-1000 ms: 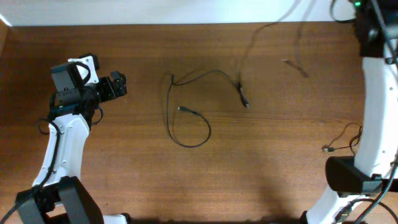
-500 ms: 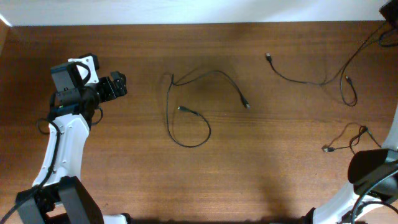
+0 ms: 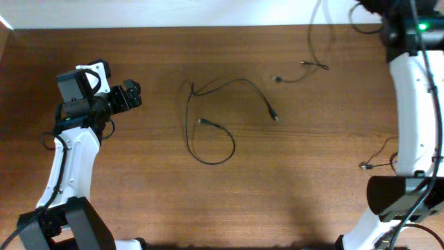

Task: Untangle cables
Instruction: 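Lay the cable down at the upper right of the table, then return the right gripper to the remaining cable and grasp it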

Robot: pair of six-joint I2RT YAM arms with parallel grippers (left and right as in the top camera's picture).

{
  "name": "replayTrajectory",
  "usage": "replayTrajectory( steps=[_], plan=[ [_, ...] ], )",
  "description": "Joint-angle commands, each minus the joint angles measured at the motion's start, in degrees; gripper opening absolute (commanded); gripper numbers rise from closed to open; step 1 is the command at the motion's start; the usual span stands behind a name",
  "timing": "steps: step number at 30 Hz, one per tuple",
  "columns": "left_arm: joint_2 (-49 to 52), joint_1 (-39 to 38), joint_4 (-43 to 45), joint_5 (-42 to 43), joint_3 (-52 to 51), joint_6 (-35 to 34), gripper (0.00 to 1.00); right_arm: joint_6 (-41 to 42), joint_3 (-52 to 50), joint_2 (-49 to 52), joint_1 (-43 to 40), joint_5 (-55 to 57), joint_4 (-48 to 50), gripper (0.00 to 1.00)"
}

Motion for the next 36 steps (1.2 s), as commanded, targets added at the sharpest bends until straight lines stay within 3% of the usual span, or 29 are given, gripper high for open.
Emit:
replayTrajectory(
  steps=[1,12,21,36],
  plan=[
    [-1.09,0.31,0.09,0.0,0.15,-0.31,0.99,2.03,0.44,-2.16,1.11,0.5,0.46,0.04],
    [-1.09,0.31,0.09,0.0,0.15,-0.31,0.99,-0.22,-0.96,-2.14,-11.47,21.79,-18.58,0.04],
    [-1.09,0.31,0.09,0.0,0.15,-0.31,0.99,-3.21,-10.91,2.62,-25.49,24.68,-16.79,0.04],
    [-1.09,0.31,0.09,0.0,0.15,-0.31,0.99,-3.23,-11.26,18.05,-40.22,28.44,-10.38,0.04]
  ],
)
